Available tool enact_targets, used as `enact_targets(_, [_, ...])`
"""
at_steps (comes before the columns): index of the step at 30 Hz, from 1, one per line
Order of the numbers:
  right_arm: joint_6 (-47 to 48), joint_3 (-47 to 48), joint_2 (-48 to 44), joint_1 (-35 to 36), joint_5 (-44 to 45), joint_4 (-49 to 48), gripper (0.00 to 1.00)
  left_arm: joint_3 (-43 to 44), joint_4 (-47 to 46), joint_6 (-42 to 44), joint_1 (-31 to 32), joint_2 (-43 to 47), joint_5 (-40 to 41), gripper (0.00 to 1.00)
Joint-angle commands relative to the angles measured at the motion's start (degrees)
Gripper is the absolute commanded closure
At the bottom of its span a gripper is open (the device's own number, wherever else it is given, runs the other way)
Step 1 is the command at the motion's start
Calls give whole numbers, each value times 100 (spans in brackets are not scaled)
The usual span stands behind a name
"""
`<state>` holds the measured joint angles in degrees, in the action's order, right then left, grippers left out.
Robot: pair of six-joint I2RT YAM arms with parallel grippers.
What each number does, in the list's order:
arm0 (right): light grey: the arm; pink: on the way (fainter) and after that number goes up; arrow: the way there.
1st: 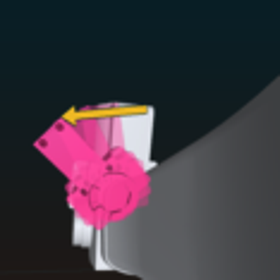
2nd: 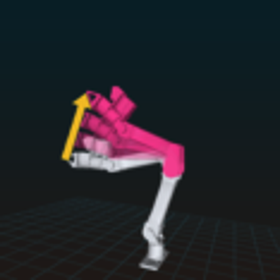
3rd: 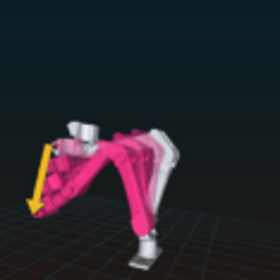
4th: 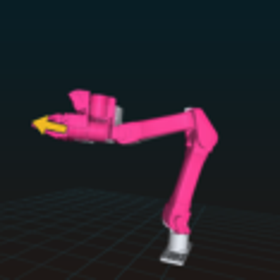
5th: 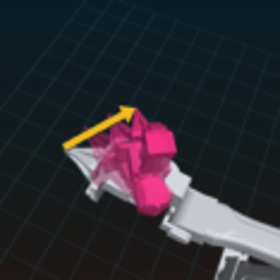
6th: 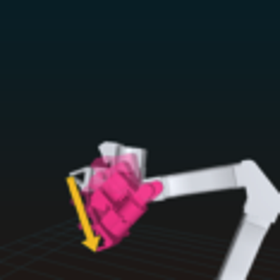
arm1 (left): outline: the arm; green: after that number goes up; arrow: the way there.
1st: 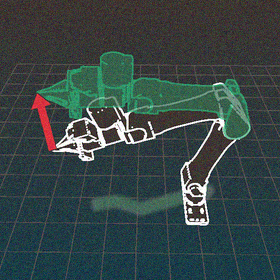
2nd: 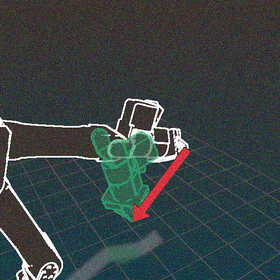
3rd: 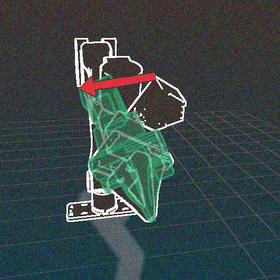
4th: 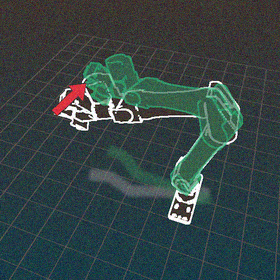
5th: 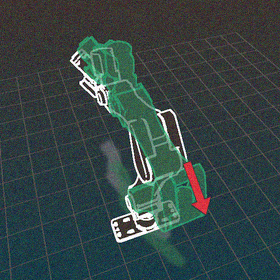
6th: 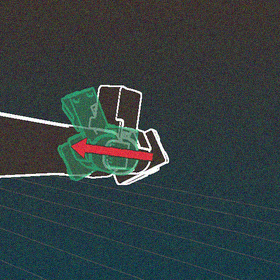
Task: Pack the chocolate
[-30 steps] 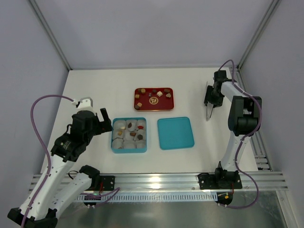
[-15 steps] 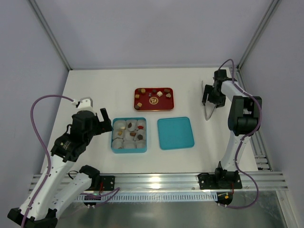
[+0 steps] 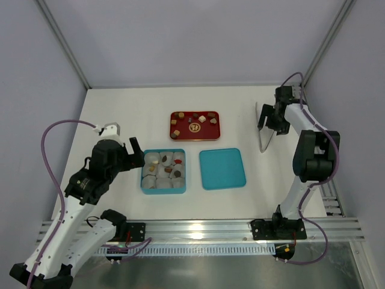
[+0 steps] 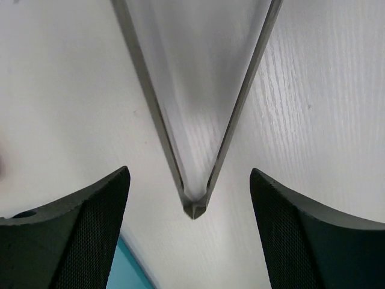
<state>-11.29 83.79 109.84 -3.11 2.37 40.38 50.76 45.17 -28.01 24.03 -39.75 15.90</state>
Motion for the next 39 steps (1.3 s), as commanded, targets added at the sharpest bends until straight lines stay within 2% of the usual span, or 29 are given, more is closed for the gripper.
enact_targets(1, [-250,-327,-1209,21,-463,-240,19,153,-394,76,14,-76,-865,3])
enact_targets(4, [-364,-924,-2000,276,-615,-469,19,504,-535,-55,66,-708,-1544,10])
enact_targets(6, [-409,-1406,-2343,616,-738,-610,19,776,-675,-204,495,-1086,-1520,12])
enact_targets(8, [-471,-1715,-2809,829,-686,-715,19,1074,-763,-336,1048,-1613,-918,15])
enact_targets(9, [-514,-1995,-3080,1021,-668,-751,19,1189,-799,-389,1643,-2007,-609,16])
enact_targets(12, [-672,-2540,-3460,1190,-808,-987,21,1655,-773,-669,2507,-2667,140,20])
enact_targets(16, [-857,-3017,-3978,1252,-1010,-1243,23,2139,-720,-1100,2984,-3940,492,23])
enact_targets(23, [-857,-3272,-4076,1331,-1036,-1392,25,2842,-386,-1786,3195,-5401,774,32])
enact_targets(29, [-875,-3431,-3945,1331,-1011,-1551,28,3062,-579,-1813,3187,-6096,432,37])
enact_targets(33, [-910,-3545,-3673,1340,-1028,-1673,32,3124,-632,-1840,3160,-6404,265,40])
enact_targets(36, [-971,-3720,-3505,1392,-967,-1770,41,3001,-737,-1840,3143,-6388,186,40])
enact_targets(39, [-1059,-3896,-3391,1506,-853,-1902,44,2826,-851,-1805,3073,-6300,80,39])
